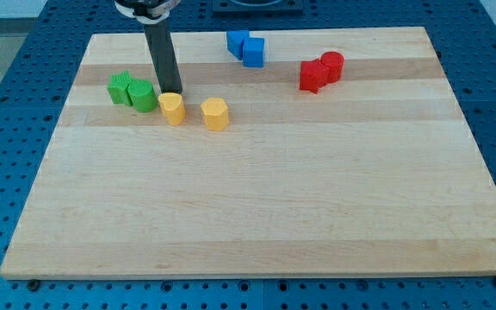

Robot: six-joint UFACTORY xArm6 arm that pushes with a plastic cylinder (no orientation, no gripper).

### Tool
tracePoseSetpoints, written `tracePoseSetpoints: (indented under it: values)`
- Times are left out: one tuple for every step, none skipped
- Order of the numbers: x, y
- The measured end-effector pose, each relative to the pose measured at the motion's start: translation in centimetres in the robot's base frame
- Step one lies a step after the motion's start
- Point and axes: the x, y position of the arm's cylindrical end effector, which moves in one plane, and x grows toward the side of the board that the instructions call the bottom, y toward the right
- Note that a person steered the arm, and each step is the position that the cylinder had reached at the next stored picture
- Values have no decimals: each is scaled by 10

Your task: Arrange the yellow and green blocks horizontal to each other

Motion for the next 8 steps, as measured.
tracePoseSetpoints:
  values:
    - [1,-29]
    - [18,-38]
    - [30,-38]
    - [42,-30]
    - [45,1]
    - [45,57]
    - [34,45]
    - [-18,9]
